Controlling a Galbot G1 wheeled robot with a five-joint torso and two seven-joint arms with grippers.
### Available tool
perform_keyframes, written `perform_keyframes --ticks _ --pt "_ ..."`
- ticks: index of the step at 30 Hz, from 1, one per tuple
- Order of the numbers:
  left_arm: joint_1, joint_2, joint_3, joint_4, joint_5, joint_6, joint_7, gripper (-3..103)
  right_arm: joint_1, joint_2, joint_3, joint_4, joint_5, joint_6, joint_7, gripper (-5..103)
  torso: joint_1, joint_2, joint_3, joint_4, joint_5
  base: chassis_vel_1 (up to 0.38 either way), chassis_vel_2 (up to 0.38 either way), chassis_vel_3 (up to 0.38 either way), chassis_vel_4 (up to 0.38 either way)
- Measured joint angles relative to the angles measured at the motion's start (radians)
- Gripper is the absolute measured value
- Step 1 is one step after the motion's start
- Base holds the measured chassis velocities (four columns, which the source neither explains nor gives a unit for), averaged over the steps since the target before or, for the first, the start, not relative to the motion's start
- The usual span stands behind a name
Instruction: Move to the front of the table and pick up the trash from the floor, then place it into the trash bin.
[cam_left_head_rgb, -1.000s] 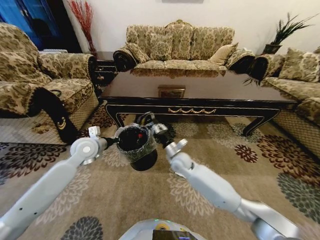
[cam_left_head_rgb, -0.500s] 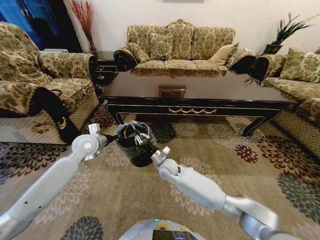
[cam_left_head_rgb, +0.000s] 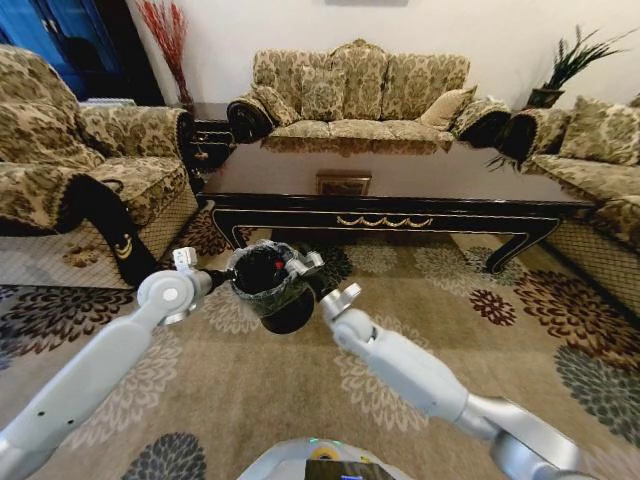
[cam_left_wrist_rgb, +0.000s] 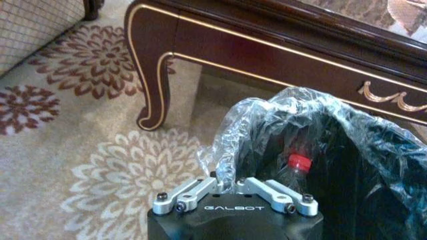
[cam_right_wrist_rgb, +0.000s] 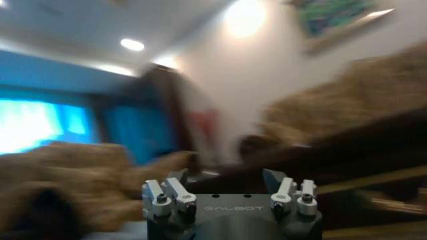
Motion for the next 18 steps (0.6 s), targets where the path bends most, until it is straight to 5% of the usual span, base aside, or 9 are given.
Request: perform_keyframes --ticks 7,9,13,18 --pt "-0.01 0.015 -0.006 -0.006 -0.003 0.0 0.001 4 -0.053 -0.063 0.091 -0.064 0.112 -0.19 0.21 99 0.0 0.0 0.0 -0.0011 0.0 0.0 0.0 0.0 0.0" --pt "-0.017 0.024 -0.011 -0.014 -0.005 0.0 0.002 4 -0.075 -0.057 0.095 -0.111 0.226 -0.355 0.289 100 0.0 0.0 0.0 -0.0004 0.0001 0.0 0.0 0.0 0.0" --pt "-0.023 0.031 -0.015 -0.025 -0.007 0.0 0.002 4 -0.095 -0.013 0.091 -0.187 0.285 -0.433 0.331 100 0.0 0.0 0.0 -0.0001 -0.0002 0.0 0.0 0.0 0.0" --pt "-0.024 0.032 -0.015 -0.029 -0.009 0.0 0.002 4 -0.107 0.04 0.083 -0.26 0.297 -0.44 0.348 100 0.0 0.0 0.0 -0.0002 -0.0004 0.0 0.0 0.0 0.0"
